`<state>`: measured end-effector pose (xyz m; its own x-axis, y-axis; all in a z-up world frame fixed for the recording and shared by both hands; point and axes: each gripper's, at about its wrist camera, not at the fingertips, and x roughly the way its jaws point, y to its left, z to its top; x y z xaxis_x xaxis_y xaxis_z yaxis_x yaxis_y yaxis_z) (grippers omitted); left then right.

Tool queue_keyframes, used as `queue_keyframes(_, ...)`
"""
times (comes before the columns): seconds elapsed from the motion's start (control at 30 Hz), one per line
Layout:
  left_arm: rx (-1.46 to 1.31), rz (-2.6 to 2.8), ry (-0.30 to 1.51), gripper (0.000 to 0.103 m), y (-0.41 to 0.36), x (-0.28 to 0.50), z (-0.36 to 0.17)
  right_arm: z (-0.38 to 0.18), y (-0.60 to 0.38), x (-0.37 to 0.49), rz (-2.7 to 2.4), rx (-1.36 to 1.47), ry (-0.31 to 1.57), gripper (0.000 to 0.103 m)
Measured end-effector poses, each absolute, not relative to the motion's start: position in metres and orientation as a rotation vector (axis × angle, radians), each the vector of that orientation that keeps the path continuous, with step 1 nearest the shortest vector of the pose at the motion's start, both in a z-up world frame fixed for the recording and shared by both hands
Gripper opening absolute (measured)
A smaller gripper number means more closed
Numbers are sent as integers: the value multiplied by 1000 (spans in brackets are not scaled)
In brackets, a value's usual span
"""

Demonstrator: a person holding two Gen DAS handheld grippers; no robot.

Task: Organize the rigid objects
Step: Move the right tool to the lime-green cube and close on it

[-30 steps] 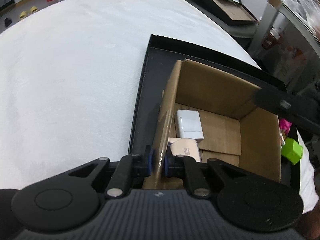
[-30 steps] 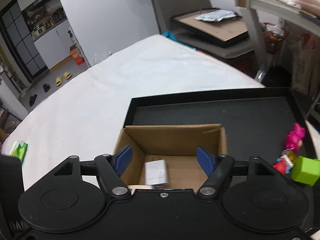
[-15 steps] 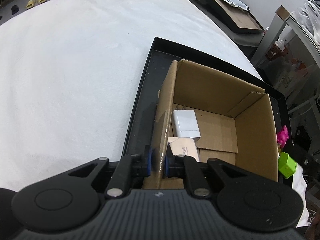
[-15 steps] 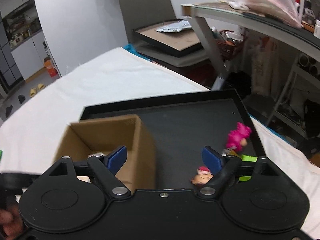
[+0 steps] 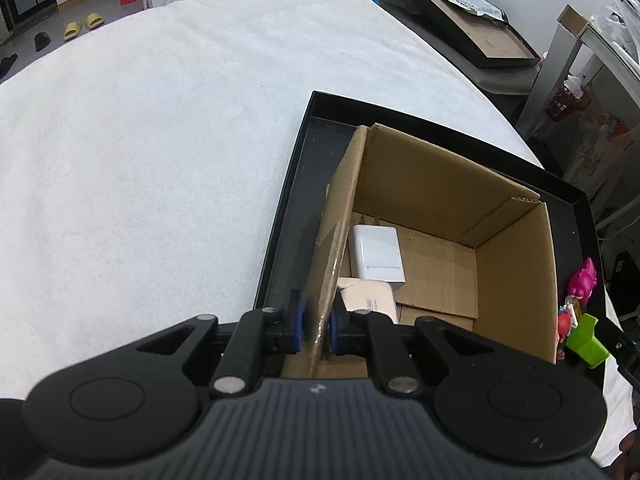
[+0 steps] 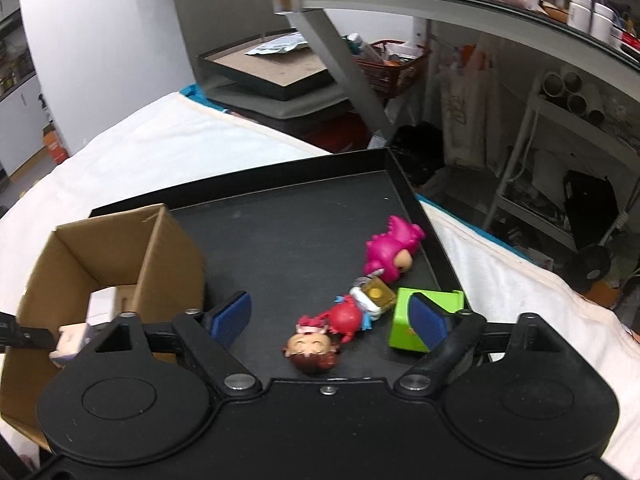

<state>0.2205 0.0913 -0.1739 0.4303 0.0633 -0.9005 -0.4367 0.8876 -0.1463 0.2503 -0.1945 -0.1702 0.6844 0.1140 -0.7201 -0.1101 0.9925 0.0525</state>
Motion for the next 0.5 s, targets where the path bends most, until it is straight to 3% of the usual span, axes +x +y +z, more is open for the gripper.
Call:
queue_keyframes(0.37,-261,293,1133,15,75,227,-167,-186,-223,254,-25,80,774,99)
queue_keyframes(0.5,-218,283,1134,26,67,226,-164,-190,-229,258,-33,97,773,98)
